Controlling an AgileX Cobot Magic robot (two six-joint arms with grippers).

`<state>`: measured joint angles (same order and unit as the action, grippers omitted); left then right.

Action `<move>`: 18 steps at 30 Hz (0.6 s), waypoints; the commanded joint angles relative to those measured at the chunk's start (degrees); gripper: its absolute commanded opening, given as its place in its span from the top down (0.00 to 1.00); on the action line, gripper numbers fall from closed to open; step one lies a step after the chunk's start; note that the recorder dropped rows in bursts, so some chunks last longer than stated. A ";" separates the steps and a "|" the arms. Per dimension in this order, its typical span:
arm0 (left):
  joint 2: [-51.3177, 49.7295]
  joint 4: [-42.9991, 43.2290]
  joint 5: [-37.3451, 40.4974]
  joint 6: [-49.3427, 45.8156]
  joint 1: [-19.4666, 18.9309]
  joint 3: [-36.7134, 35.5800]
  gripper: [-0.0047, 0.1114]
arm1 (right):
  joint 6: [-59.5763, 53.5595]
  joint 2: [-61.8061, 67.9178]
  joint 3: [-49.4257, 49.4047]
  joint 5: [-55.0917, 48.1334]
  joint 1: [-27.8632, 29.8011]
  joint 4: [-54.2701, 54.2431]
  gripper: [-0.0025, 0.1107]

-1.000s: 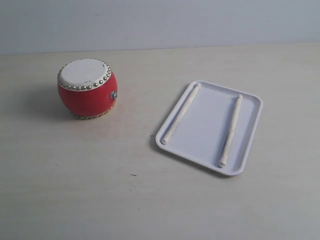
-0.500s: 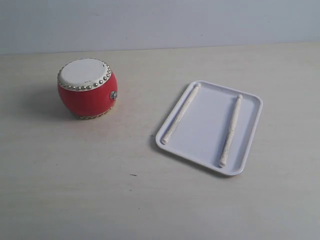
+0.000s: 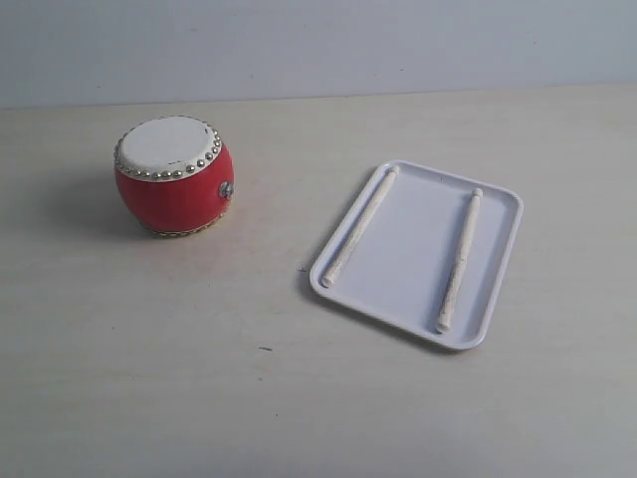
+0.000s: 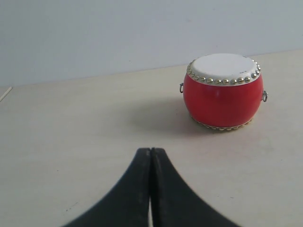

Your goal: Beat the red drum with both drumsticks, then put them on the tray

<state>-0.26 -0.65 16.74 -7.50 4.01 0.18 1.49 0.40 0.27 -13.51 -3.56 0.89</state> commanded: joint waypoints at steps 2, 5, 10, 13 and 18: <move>0.26 0.02 -0.52 0.53 -0.04 -0.18 0.96 | -0.37 -0.40 -0.27 -0.80 0.32 3.18 0.98; 0.26 0.02 -0.52 0.53 -0.04 -0.18 0.96 | -1.49 -0.40 -0.27 -0.91 0.32 4.23 0.98; 0.26 0.02 -0.52 0.53 -0.04 -0.18 0.96 | -1.49 -0.40 -0.27 -1.89 0.32 3.87 0.98; 0.26 0.02 -0.52 0.53 -0.04 -0.18 0.96 | -1.49 -0.40 -0.27 -1.89 0.32 2.17 0.98; 0.26 0.02 -0.52 0.53 -0.04 -0.18 0.96 | -1.49 -0.40 -0.27 -1.89 0.32 2.02 0.98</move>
<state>-0.26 -0.65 16.74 -7.50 4.01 0.18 0.61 0.40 0.27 -15.53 -3.56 3.11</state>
